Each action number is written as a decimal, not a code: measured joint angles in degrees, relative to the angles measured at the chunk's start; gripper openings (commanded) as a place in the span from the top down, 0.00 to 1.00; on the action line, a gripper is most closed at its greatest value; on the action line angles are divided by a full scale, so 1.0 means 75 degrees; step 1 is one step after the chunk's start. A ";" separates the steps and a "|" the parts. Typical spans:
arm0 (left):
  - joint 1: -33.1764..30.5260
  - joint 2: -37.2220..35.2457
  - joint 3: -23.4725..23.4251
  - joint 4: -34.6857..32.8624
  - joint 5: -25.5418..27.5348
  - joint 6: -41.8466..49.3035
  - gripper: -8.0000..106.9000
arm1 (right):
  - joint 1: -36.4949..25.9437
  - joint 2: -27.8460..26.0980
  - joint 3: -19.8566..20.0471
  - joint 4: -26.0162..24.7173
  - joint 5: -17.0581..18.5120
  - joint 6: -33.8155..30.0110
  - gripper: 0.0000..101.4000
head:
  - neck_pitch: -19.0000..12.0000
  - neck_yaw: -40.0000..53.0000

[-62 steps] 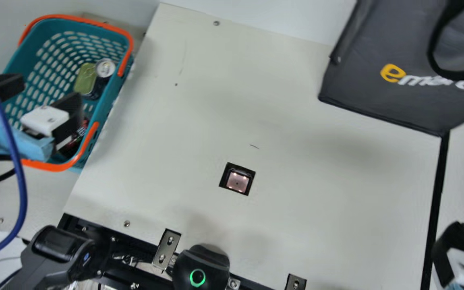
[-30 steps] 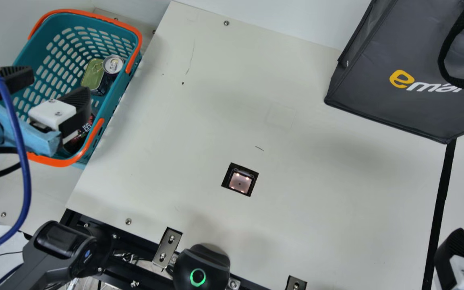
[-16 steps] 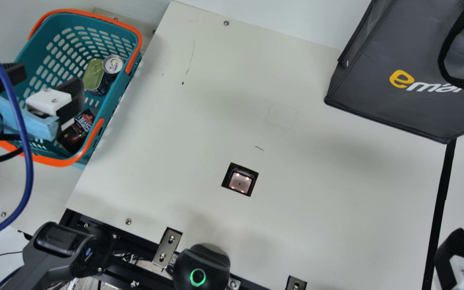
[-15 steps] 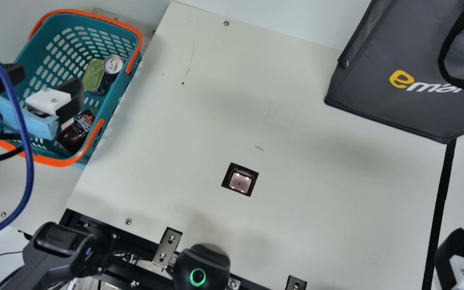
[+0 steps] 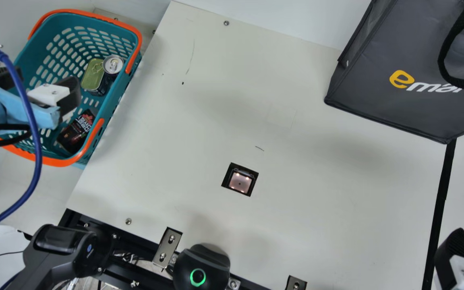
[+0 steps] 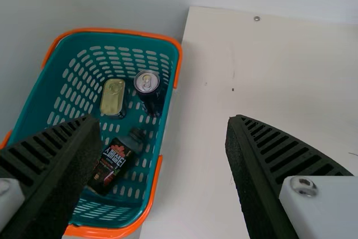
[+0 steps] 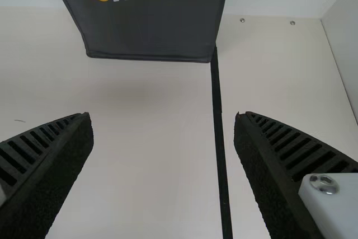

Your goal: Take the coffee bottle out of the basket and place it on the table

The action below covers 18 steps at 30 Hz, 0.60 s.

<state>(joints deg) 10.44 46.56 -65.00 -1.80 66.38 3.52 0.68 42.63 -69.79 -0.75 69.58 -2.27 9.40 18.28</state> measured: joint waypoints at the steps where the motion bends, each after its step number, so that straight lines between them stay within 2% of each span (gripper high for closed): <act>1: 0.0090 0.0035 0.0047 -0.0019 -0.0039 0.0068 0.15 | 0.0000 0.0000 0.0000 0.0000 0.0000 0.0000 0.10 | 0.0000 -0.0012; 18: 0.1777 0.0785 0.0420 -0.0473 -0.0735 0.0793 0.15 | 0.0000 0.0000 0.0000 0.0000 0.0000 0.0000 0.10 | 0.0000 0.0000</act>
<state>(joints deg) 23.77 52.45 -61.85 -5.34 60.87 9.46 0.68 42.63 -69.79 -0.75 69.58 -2.27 9.40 18.28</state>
